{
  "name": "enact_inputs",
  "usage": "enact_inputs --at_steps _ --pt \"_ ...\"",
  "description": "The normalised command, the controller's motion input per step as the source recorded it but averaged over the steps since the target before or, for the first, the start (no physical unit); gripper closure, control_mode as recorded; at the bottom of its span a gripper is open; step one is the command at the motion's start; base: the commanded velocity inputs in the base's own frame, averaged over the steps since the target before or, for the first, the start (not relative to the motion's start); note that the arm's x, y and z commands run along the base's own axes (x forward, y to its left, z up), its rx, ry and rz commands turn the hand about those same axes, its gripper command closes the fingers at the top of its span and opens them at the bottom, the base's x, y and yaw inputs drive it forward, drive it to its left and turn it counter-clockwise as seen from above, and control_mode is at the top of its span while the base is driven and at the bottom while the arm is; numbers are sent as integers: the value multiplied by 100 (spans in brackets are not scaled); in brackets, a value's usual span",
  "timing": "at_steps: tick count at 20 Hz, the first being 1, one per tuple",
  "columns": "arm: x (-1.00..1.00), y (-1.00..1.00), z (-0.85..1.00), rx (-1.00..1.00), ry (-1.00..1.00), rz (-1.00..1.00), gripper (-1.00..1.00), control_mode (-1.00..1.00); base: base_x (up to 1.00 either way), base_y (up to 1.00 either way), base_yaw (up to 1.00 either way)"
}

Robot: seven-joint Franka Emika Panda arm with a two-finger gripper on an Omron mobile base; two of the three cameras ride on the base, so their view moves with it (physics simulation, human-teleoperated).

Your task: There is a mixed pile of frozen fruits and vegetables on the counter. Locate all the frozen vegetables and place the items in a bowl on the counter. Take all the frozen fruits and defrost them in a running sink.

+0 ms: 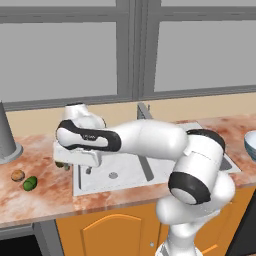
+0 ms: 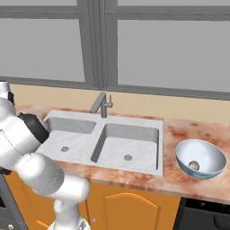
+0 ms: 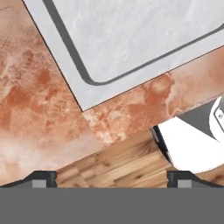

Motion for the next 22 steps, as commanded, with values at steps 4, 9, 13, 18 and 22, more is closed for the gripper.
enact_inputs --at_steps 4,9,13,18,22 --pt "14 78 12 -19 21 10 -100 -100 0 0 0" --pt "20 61 0 -11 4 1 -100 -100 0 0 0" --pt "20 52 -18 0 -10 -11 -100 -100 0 0 0" --pt "20 53 -18 0 -9 -11 -100 -100 0 0 0" --pt "24 32 -7 0 -3 -4 -100 -100 0 0 0"
